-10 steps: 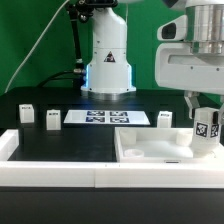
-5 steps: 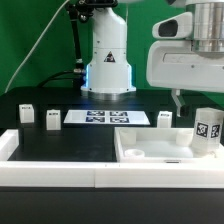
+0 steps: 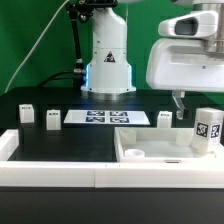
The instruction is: Assemble one leg
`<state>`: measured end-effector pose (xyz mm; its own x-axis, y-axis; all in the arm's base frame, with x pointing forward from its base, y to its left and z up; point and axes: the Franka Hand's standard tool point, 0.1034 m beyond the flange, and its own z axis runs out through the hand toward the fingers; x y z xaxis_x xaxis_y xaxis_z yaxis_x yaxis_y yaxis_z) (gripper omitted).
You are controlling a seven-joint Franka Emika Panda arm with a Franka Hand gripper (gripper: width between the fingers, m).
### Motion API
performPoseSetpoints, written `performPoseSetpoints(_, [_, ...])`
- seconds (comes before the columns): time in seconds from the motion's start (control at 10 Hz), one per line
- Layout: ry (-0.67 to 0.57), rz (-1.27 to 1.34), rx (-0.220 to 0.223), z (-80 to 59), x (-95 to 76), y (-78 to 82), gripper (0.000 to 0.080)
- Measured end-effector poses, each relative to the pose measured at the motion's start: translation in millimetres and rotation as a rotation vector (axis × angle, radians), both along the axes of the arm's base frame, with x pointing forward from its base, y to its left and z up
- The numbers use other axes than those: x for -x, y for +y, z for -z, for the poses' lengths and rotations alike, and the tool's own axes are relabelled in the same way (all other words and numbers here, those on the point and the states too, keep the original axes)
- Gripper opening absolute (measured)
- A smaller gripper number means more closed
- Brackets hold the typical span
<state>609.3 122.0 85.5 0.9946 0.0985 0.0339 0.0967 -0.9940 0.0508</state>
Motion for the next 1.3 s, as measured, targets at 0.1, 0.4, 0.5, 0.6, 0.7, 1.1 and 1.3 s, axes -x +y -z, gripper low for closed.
performPoseSetpoints(0.1, [0.001,-0.073,0.011,0.0,0.1,0.9,0.0648])
performPoseSetpoints(0.4, [0.006,-0.242,0.017,0.0,-0.6,0.0,0.0648])
performPoseSetpoints(0.5, [0.009,-0.311,0.022,0.0,-0.8,-0.9,0.0648])
performPoseSetpoints(0.6, [0.009,-0.301,0.020,0.0,-0.7,-0.5,0.0521])
performPoseSetpoints(0.7, [0.009,-0.300,0.020,0.0,-0.8,-0.6,0.0385])
performPoseSetpoints(1.1, [0.003,-0.182,0.002,0.1,-0.8,-0.5,0.0290])
performPoseSetpoints(1.3, [-0.030,0.084,-0.050,0.6,-2.7,-3.7,0.0290])
